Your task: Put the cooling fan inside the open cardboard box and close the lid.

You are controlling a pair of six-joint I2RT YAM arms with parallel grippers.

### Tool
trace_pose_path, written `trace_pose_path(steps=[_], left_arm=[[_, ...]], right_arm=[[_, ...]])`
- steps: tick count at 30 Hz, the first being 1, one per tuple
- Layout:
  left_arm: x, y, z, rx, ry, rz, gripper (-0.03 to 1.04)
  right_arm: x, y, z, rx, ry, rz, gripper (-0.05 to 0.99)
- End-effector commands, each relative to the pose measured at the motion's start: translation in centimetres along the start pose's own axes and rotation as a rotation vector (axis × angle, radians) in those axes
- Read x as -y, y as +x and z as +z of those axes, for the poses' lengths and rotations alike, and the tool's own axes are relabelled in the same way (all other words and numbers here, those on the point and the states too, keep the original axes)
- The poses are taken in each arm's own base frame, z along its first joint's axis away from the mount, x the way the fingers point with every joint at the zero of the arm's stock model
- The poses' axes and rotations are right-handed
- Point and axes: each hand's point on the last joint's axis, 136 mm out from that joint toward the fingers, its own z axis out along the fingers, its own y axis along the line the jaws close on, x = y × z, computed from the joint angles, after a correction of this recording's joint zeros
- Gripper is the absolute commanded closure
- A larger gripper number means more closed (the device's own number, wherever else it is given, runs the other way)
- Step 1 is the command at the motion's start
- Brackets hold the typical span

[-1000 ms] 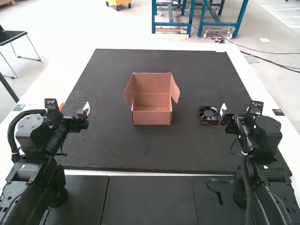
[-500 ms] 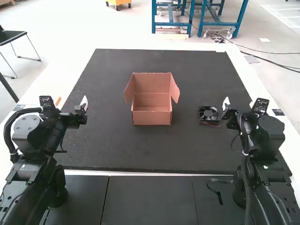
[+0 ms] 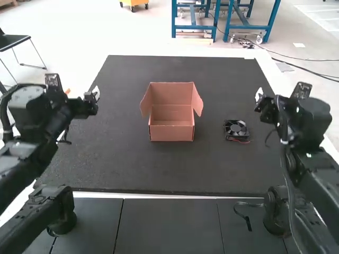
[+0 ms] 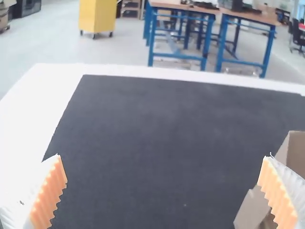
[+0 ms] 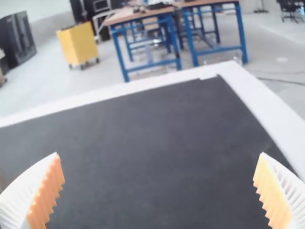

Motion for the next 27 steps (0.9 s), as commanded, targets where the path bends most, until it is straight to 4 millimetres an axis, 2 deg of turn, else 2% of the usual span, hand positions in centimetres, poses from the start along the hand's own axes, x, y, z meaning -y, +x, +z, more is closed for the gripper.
trace_pose_path(steps=[1, 4, 8, 12, 14, 16, 17, 18, 19, 20, 21, 22, 25, 27], left_arm=[[0.3, -3.2, 1.3, -0.003, 0.009, -0.027, 0.07], [0.6, -4.6, 2.6, -0.035, 0.027, -0.036, 0.07], [0.5, -4.8, 4.4, -0.111, 0.015, -0.072, 0.07], [0.5, -2.3, 5.2, -0.230, 0.000, -0.175, 0.07], [0.6, -1.9, 5.1, -0.230, 0.005, -0.212, 0.08], [2.0, -2.3, 5.1, -0.209, 0.080, -0.224, 0.19], [2.1, -2.5, 5.2, -0.203, 0.083, -0.226, 0.25], [2.1, -2.3, 5.4, -0.213, 0.082, -0.227, 0.26], [2.2, -1.7, 5.6, -0.237, 0.080, -0.227, 0.25], [2.2, -1.3, 5.6, -0.253, 0.081, -0.225, 0.18], [2.8, -1.2, 5.6, -0.263, 0.104, -0.224, 0.06], [3.1, -1.2, 5.6, -0.264, 0.115, -0.225, 0.02], [3.4, -0.6, 5.9, -0.283, 0.132, -0.156, 0.03], [3.6, 0.0, 6.0, -0.314, 0.146, -0.153, 0.04]], right_arm=[[-0.1, -3.2, 1.6, -0.016, 0.042, 0.056, 0.03], [-0.2, -4.3, 3.2, -0.087, 0.075, 0.061, 0.03], [-0.3, -4.8, 5.3, -0.207, 0.102, 0.054, 0.03], [-0.8, -3.1, 6.4, -0.362, 0.066, 0.063, 0.02], [-0.9, -1.9, 6.8, -0.415, 0.069, 0.062, 0.02], [-0.5, -0.6, 7.0, -0.479, 0.080, 0.026, 0.02], [-0.4, 0.2, 7.0, -0.513, 0.080, 0.002, 0.02], [-0.1, 1.3, 6.8, -0.563, 0.095, -0.001, 0.02], [0.4, 2.3, 6.6, -0.607, 0.118, -0.001, 0.02], [1.4, 3.0, 6.4, -0.630, 0.167, -0.018, 0.02], [1.8, 3.6, 6.3, -0.659, 0.179, -0.037, 0.02], [2.3, 4.2, 6.1, -0.684, 0.200, -0.044, 0.02], [3.2, 4.6, 6.0, -0.693, 0.205, -0.079, 0.02], [3.9, 3.9, 6.4, -0.655, 0.218, -0.072, 0.02]])
